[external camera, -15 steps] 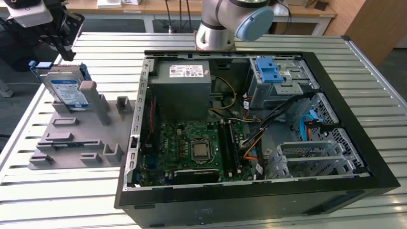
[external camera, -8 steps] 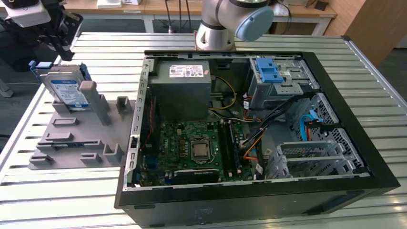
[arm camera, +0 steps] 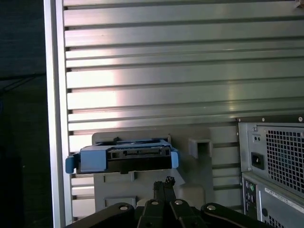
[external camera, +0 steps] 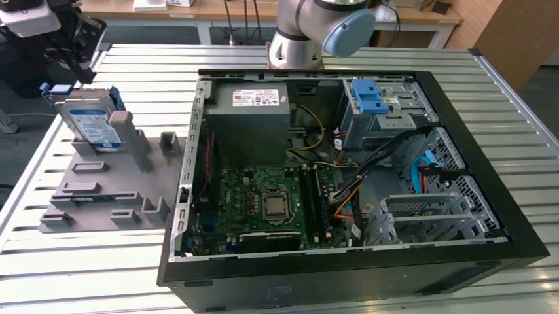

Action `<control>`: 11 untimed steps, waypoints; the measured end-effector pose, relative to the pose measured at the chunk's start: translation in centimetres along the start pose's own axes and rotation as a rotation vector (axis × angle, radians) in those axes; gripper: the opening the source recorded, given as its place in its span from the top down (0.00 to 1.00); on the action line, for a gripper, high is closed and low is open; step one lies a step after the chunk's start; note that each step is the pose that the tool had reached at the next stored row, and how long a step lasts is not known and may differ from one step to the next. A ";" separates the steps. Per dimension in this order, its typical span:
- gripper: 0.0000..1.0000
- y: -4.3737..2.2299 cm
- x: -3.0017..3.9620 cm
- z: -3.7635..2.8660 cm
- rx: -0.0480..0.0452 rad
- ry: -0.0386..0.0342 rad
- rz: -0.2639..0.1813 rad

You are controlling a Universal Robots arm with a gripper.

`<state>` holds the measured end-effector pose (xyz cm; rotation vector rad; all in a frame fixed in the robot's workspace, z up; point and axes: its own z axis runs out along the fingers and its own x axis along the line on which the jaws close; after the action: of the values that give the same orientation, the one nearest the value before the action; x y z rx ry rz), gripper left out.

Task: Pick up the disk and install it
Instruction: 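Reach for the disk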

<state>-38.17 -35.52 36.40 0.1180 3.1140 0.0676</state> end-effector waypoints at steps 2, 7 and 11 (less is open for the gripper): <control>0.89 -0.01 0.21 0.00 0.0000 0.0000 0.000; 0.89 -0.02 0.66 -0.01 0.0000 0.0000 0.000; 0.89 -0.03 1.03 0.00 0.0000 0.0000 0.000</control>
<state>-39.21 -35.47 36.38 0.1181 3.1140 0.0676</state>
